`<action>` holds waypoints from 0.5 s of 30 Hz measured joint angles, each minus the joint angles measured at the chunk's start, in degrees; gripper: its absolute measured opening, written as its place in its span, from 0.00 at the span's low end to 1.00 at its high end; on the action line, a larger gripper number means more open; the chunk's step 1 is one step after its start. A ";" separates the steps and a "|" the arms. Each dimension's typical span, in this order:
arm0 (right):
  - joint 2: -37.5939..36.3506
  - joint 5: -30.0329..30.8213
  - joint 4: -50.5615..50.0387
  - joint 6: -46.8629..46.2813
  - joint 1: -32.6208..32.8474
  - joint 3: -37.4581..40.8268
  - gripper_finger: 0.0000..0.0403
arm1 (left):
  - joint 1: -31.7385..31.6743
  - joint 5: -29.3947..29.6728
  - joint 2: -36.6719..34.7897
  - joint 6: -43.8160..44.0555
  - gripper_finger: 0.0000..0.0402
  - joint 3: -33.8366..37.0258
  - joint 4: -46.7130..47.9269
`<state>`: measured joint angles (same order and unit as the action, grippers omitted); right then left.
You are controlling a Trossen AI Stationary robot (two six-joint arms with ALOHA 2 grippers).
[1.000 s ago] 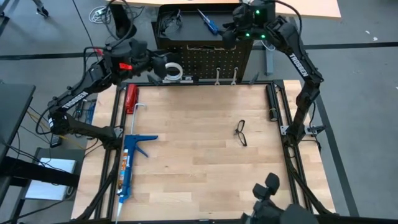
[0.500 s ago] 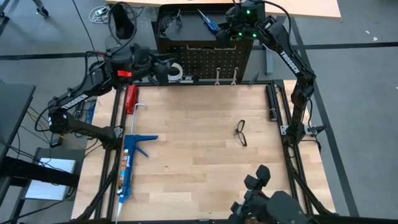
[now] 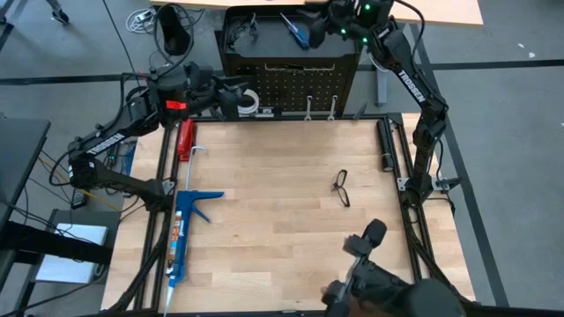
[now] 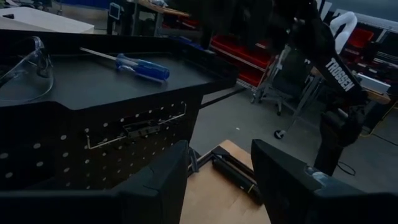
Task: Hang tools onto peg board
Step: Remove the blue screwdriver from the black pegboard
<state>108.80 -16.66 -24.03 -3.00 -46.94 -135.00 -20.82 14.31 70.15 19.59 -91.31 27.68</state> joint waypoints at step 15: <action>7.48 2.68 2.05 3.08 0.22 0.02 0.52 | 0.37 0.20 0.00 0.11 0.45 0.00 0.28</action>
<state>116.28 -13.99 -21.98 0.08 -46.72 -134.98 -20.45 14.50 70.15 19.70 -91.31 27.96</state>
